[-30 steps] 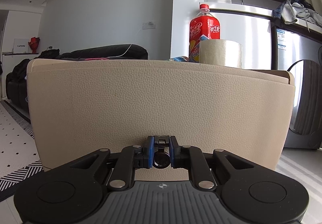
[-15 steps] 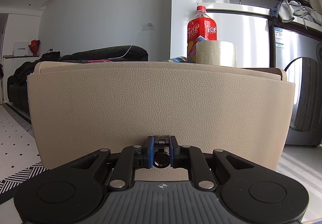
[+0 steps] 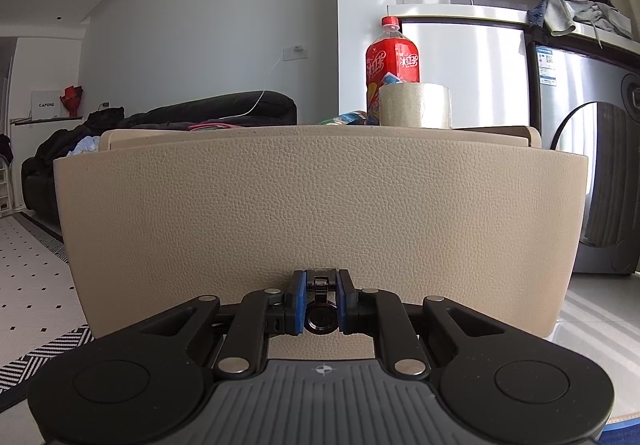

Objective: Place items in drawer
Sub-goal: 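Pull the top drawer open with the right tool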

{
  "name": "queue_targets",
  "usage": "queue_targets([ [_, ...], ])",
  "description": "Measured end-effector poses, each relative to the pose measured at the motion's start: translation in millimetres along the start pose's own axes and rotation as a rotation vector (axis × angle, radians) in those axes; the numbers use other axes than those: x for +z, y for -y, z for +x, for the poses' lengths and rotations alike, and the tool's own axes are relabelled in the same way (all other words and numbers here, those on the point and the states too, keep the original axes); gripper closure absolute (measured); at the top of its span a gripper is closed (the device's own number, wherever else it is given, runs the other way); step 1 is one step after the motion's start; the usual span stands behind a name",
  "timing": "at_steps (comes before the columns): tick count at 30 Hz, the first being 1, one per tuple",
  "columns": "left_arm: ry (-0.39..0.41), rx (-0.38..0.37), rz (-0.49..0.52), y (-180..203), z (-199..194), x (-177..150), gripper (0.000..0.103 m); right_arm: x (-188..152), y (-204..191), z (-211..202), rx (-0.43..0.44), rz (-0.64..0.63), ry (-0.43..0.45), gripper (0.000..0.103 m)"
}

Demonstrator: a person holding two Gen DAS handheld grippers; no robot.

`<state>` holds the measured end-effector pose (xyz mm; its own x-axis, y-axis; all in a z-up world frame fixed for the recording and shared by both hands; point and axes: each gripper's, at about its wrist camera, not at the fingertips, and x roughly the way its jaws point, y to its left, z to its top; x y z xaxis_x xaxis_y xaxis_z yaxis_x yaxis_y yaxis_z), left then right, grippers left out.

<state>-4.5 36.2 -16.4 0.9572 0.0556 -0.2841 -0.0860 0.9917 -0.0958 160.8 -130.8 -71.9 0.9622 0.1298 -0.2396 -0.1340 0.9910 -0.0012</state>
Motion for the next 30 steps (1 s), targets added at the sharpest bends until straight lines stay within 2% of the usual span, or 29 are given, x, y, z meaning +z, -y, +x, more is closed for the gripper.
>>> queue_targets([
  [30,0.033,-0.002,-0.004,0.3,-10.9,7.2,0.0,-11.1,4.4,-78.9,0.006,0.017,-0.023,0.087],
])
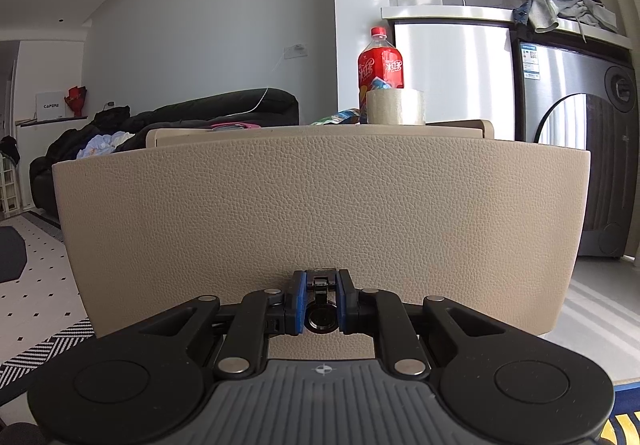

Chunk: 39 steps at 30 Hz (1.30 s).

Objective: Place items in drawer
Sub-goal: 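Pull the top drawer open with the right tool, then open the right tool to release the handle and withdraw it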

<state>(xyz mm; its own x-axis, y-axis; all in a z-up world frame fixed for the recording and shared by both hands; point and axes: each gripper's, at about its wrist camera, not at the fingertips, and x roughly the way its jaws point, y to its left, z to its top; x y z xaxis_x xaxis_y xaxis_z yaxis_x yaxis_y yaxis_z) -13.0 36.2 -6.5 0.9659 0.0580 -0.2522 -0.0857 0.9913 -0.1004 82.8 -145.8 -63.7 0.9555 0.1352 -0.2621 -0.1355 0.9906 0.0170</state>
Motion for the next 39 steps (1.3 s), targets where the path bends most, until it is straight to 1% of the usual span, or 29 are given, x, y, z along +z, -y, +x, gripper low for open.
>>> queue_targets([
  [21,0.023,-0.007,0.022,3.7,-6.0,9.0,0.0,-9.7,-0.2,-39.6,0.014,0.001,-0.012,0.087],
  [39,0.063,-0.009,0.064,9.1,0.3,26.3,0.0,-10.9,0.9,-51.7,0.022,0.023,-0.022,0.087],
])
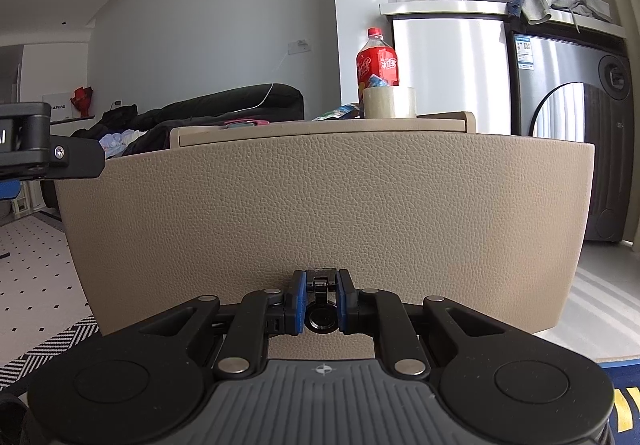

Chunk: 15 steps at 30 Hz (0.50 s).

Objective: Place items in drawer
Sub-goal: 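Open the right tool to release the handle and withdraw it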

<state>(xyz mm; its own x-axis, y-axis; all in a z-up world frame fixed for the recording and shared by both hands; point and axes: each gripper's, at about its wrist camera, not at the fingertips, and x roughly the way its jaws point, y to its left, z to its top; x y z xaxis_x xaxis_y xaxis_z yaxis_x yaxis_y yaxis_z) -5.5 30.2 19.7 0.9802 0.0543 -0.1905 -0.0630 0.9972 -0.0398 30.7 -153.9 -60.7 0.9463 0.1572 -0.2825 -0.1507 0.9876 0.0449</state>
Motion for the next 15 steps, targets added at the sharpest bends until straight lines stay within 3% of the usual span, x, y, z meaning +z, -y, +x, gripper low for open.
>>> queue_targets([
  [8,0.02,-0.027,0.02,5.4,13.1,13.4,0.0,1.8,0.2,0.0,0.008,-0.022,-0.016,0.085],
  [10,0.025,-0.034,0.026,6.8,16.4,16.8,0.0,3.8,2.6,-1.6,0.004,-0.018,-0.006,0.073],
  [15,0.038,-0.051,0.038,10.2,24.6,25.2,0.0,6.9,5.8,-8.6,-0.013,-0.043,0.029,0.062],
])
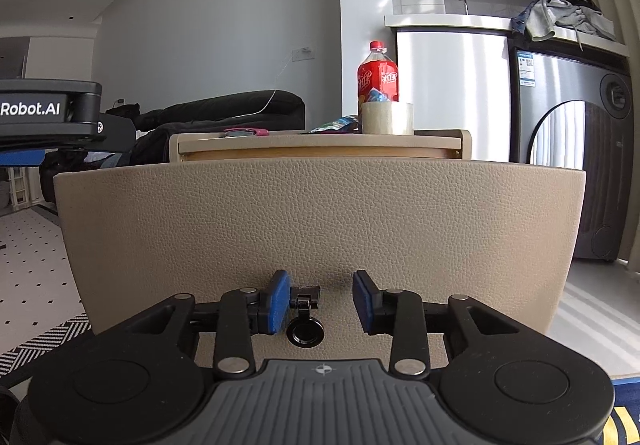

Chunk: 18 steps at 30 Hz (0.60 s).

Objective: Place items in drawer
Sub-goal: 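Open the right tool to release the handle and withdraw it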

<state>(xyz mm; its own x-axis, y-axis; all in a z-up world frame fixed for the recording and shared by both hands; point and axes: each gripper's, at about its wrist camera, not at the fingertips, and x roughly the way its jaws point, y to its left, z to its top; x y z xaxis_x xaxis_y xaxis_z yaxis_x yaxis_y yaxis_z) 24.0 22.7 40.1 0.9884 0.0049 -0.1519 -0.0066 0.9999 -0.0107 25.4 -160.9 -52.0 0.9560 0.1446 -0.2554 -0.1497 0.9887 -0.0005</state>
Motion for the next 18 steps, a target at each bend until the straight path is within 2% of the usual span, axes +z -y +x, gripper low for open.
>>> queue_targets([
  [6,0.006,-0.014,0.028,2.8,6.0,3.9,0.0,3.5,5.5,-5.6,-0.025,-0.002,0.029,0.057],
  [10,0.001,-0.038,0.046,5.0,17.7,10.7,0.0,6.2,10.0,-9.8,-0.037,0.01,0.067,0.051],
  [18,-0.002,-0.075,0.059,9.4,37.0,29.5,0.0,11.2,19.7,-10.3,-0.058,0.027,0.086,0.048],
])
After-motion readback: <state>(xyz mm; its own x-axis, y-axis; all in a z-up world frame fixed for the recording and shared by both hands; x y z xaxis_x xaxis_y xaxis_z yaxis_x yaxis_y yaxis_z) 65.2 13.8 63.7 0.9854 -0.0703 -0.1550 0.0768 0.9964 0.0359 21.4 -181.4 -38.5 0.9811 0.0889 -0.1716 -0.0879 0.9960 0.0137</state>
